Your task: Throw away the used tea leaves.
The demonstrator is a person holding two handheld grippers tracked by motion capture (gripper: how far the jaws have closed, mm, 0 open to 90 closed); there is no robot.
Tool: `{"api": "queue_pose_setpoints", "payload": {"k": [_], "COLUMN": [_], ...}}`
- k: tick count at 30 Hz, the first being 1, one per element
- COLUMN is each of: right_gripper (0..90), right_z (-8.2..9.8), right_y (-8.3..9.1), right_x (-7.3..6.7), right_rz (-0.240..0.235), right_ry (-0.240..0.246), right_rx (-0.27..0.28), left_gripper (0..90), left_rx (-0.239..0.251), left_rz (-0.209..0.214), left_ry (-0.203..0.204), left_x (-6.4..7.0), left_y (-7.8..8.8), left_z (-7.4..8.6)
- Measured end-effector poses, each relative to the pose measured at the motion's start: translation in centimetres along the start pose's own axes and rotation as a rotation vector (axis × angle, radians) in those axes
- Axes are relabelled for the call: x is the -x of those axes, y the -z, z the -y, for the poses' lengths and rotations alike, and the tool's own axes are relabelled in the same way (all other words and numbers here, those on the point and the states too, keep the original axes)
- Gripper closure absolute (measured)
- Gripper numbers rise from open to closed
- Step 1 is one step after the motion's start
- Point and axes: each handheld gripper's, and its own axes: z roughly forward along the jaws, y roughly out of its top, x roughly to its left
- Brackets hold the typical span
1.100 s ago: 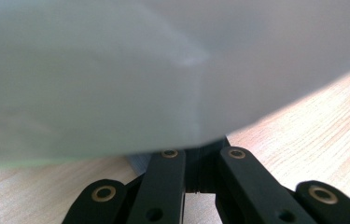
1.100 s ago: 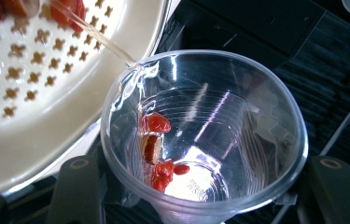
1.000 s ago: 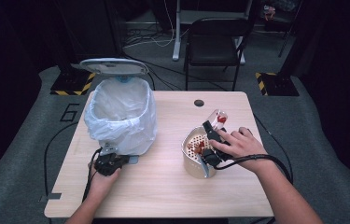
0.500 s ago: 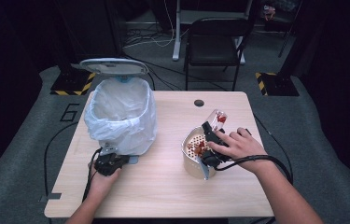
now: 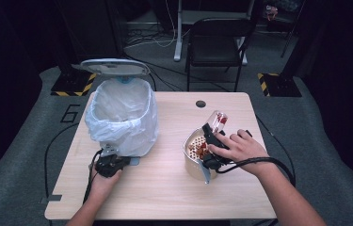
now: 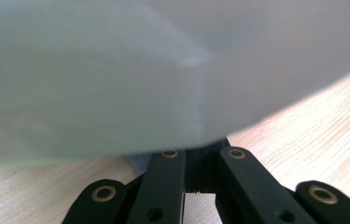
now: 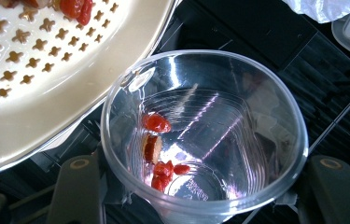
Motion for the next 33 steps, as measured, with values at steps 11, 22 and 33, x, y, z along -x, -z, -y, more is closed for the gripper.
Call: {"api": "queue_pose_setpoints", "payload": {"k": [11,22,33], "right_gripper": [38.7,38.5,37.6], "right_z": [0.0,-0.2,3.2], "right_y": [0.0,0.2,0.1], "right_x": [-0.8,-0.5,2.9], "right_rz": [-0.004,0.007,-0.060], "right_ry": [-0.034,-0.040,-0.353], "right_rx": [0.004,0.013,0.155], "left_gripper": [90.0,90.0,90.0], "left_rx": [-0.001,0.002,-0.004], "left_rz": [0.000,-0.001,-0.001], "left_ry": [-0.003,0.001,0.003], "left_x": [0.0,0.0,0.0], "left_y": [0.0,0.0,0.0], "left_z": [0.0,0.0,0.0]}}
